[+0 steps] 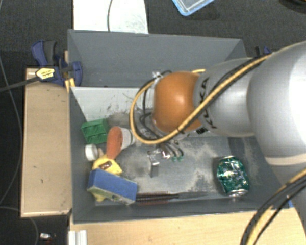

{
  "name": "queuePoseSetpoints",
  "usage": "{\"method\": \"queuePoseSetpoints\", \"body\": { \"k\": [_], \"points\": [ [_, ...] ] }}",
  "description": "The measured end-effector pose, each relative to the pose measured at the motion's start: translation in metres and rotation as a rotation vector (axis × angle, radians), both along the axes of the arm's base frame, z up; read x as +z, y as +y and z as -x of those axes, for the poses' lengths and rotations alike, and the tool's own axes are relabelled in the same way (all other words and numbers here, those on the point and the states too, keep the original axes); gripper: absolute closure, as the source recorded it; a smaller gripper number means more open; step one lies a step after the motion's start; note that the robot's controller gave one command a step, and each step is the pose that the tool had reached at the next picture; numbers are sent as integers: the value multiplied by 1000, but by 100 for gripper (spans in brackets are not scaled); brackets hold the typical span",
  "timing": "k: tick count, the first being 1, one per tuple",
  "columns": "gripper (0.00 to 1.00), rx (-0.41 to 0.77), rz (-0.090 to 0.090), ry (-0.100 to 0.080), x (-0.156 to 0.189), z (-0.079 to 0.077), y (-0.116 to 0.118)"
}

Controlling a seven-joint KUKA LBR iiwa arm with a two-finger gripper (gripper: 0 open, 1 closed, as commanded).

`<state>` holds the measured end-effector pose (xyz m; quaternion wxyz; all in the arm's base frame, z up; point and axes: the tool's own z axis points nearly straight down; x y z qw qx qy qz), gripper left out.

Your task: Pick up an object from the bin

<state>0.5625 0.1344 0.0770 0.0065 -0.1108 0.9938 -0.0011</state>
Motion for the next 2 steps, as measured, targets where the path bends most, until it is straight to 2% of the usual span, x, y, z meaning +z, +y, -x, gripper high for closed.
{"method": "queuePoseSetpoints", "body": {
  "k": [1, 2],
  "points": [
    [0, -67, -6, 4, 3, -12, -33],
    [0, -14, -1, 4, 30, 15, -59]
  ]
}}
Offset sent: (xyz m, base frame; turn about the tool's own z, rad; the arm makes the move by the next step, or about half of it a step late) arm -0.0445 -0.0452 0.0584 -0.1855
